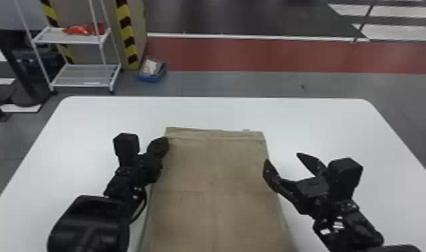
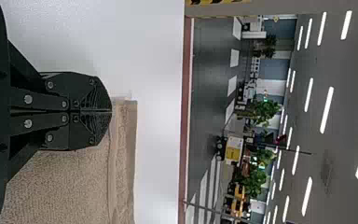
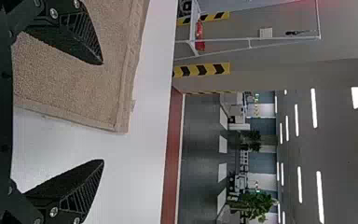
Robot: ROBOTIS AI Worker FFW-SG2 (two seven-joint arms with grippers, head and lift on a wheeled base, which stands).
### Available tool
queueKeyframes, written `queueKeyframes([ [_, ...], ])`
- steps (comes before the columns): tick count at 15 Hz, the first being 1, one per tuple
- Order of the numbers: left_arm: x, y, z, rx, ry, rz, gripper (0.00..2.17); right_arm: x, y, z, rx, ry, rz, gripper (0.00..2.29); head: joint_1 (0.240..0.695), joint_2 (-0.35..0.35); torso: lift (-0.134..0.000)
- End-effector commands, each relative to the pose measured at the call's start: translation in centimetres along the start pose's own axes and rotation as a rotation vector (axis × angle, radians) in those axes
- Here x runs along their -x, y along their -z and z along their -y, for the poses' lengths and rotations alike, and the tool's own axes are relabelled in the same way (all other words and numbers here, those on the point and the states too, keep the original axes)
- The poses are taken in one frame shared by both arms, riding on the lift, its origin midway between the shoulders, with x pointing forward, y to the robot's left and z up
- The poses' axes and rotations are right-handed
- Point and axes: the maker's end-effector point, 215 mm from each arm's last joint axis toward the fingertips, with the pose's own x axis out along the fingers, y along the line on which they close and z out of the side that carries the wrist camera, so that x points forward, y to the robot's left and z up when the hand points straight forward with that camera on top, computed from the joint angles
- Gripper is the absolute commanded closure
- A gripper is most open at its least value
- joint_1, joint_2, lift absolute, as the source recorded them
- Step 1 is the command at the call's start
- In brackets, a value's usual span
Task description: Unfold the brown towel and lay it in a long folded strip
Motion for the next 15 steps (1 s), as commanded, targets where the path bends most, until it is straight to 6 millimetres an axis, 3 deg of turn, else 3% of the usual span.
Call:
queueKeyframes([
  [1, 1.4, -0.8, 0.7, 0.009, 0.008, 0.03, 1.74, -0.1, 0.1, 0.1, -0.003, 0.002, -0.003, 0.14, 0.695, -0.047, -0.12],
  [6, 5.8, -5.9, 4.6, 0.024, 0.071, 0.108, 1.74, -0.3, 0.0, 0.1, -0.003, 0.003, -0.001, 0.14, 0.695, -0.059, -0.12],
  [8, 7.0, -5.7, 6.8, 0.03, 0.112, 0.094, 1.74, -0.4, -0.2, 0.3, -0.002, 0.005, 0.002, 0.14, 0.695, -0.07, -0.12],
  [10, 8.9, -4.5, 11.1, 0.043, 0.204, 0.052, 1.74, -0.5, -0.5, 0.8, -0.002, 0.012, 0.007, 0.14, 0.695, -0.099, -0.12],
  [11, 9.9, -3.5, 14.2, 0.035, 0.26, 0.025, 1.74, -0.4, -0.3, 1.3, -0.002, 0.029, 0.004, 0.14, 0.695, -0.115, -0.12],
  [14, 11.7, 3.3, 21.3, -0.038, 0.382, -0.192, 1.74, -0.2, 0.0, 2.2, -0.016, 0.06, 0.001, 0.14, 0.695, -0.189, -0.12],
  [15, 12.1, 4.2, 22.8, -0.062, 0.415, -0.229, 1.74, -0.1, 0.0, 2.3, -0.017, 0.063, 0.001, 0.14, 0.695, -0.22, -0.12],
])
